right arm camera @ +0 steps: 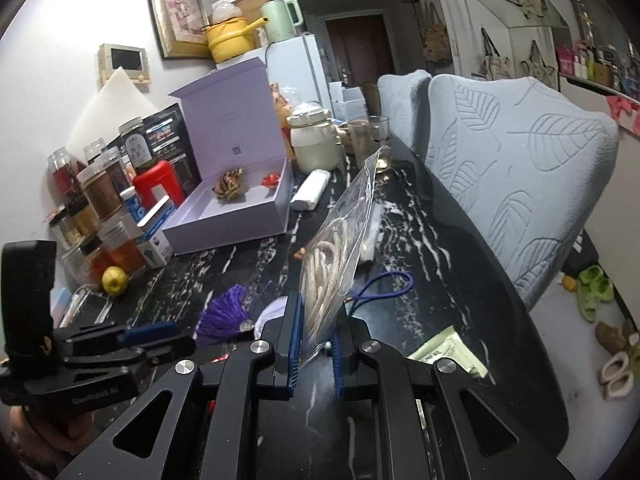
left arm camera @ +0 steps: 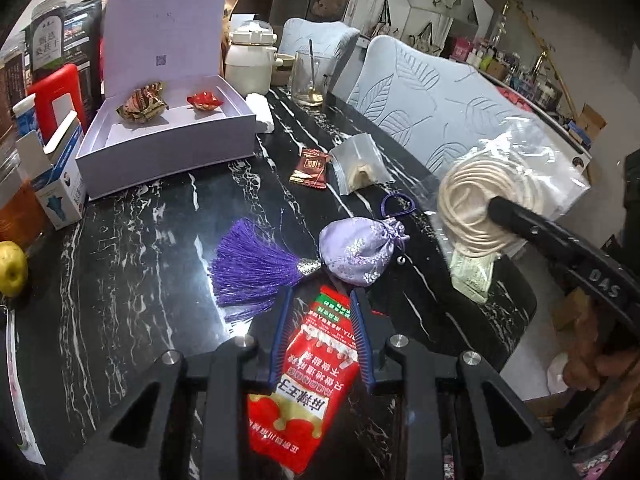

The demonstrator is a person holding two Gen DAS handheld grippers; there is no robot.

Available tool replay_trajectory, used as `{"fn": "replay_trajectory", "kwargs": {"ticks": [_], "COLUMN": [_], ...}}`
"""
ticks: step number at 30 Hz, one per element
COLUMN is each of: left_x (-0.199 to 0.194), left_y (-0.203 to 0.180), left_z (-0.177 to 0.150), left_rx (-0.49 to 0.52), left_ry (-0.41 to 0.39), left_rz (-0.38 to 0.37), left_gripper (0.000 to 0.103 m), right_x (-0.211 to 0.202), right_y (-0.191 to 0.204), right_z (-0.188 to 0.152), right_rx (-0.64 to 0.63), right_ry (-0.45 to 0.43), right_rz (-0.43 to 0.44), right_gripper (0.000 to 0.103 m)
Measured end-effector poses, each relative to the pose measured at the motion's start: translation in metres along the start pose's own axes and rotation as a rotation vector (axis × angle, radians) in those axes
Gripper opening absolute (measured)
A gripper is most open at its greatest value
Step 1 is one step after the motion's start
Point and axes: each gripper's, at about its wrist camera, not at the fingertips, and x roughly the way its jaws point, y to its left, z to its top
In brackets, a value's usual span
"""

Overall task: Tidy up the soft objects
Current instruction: 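Open the left tool to set the red packet back on the table, then grasp the lavender drawstring pouch with left tool while right tool holds the cord bag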

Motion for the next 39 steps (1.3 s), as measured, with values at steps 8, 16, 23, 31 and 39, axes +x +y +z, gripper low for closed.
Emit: {"fn": "replay_trajectory", "kwargs": {"ticks": [8,16,23,31,39], "left_x": [0.013,0.038,0.066,0.090,0.107], "left_y": [-0.013,-0.026,-0.034,-0.033,-0.038], "left_z": [0.012,0.027,0.036,0.043,0.038], "left_rx": [0.060,0.115,0.119,0.096,0.143], "left_ry": [0.003,0.029,0.067,0.121,0.148], "left_rz": [0.007,-0.009,-0.055,-0.065,-0.032], "left_gripper": [0.103,0.103,0.103,0.103,0.075], "right_x": [-0.013,-0.019,-0.013,-0.001,0.007], "right_y": [-0.016,-0.034,-0.048,-0.058,-0.062], "right_z": [0.000,0.000,0.000,0.003,0.006], "right_rx": [0.042,0.070,0.096,0.114,0.111], "right_ry": [-0.018,-0.030,-0.013,0.009,0.024], "right_rz": [-0.052,-0.098,-0.119,-0.124,-0.122], "right_gripper": [0.013,0.013,0.013,0.013,0.013]}}
